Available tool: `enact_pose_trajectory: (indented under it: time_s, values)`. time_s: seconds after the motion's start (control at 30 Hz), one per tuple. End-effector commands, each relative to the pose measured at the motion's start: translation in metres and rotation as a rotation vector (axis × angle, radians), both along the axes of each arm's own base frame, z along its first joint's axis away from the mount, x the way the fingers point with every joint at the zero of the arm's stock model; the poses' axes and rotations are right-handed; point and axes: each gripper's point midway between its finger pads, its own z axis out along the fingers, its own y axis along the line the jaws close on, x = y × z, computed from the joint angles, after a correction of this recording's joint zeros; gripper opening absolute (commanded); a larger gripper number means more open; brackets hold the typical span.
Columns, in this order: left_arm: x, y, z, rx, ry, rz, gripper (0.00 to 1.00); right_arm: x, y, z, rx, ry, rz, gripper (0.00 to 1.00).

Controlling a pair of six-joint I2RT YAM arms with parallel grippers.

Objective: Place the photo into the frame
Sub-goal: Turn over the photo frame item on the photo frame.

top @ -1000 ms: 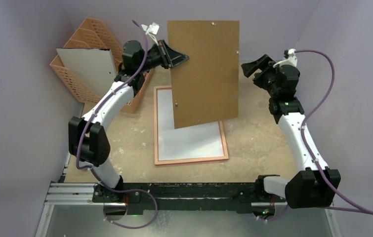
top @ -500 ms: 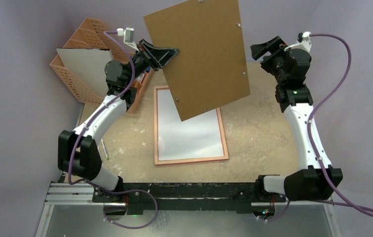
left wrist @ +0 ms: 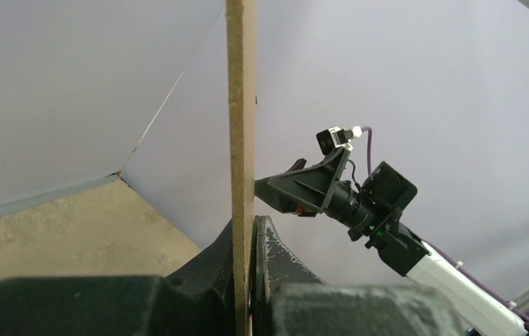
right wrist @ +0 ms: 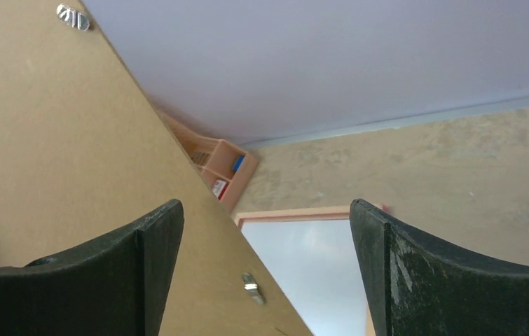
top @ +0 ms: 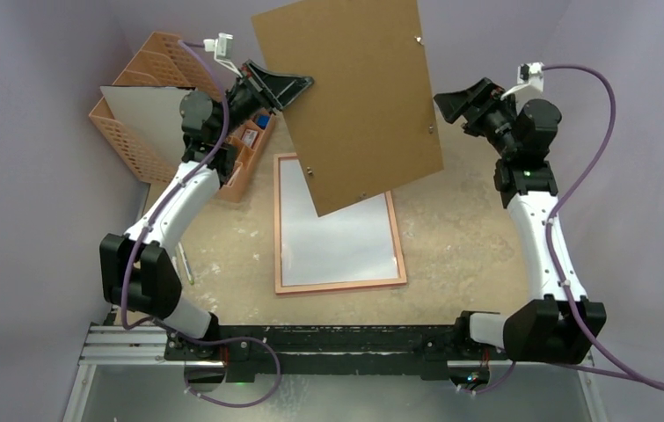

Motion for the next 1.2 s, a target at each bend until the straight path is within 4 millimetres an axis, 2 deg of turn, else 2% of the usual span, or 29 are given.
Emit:
enact_pose_trajectory:
  time_s: [0.0,0.17,0.37,0.53,0.73,0.9,1.03,1.17]
  values:
    - [-0.008,0.017,0.046,-0.101,-0.064,-0.085,0.00,-0.025,0.020,0.031,0.032,-0.162,0.248,0.90]
    - [-0.016,0.021,0.048,-0.178,-0.032,-0.264,0.00,-0.041,0.040,0.030,0.012,-0.235,0.439,0.92]
    - [-0.015,0.019,0.043,-0.182,0.043,-0.307,0.00,-0.055,0.051,0.038,-0.009,-0.302,0.548,0.91]
    - [-0.018,0.018,0.040,-0.191,0.087,-0.344,0.00,-0.053,0.057,0.030,0.024,-0.259,0.614,0.82]
    - [-0.020,0.018,0.041,-0.194,0.115,-0.346,0.00,-0.060,0.079,0.028,0.056,-0.236,0.701,0.71]
    - [-0.023,0.017,0.039,-0.188,0.134,-0.343,0.00,-0.072,0.092,0.021,0.101,-0.210,0.779,0.51]
    - [-0.020,0.017,0.031,-0.176,0.164,-0.318,0.00,-0.090,0.097,0.021,0.161,-0.222,0.839,0.26]
    - [-0.005,0.010,0.014,-0.133,0.213,-0.240,0.00,-0.102,0.098,0.019,0.199,-0.225,0.852,0.02]
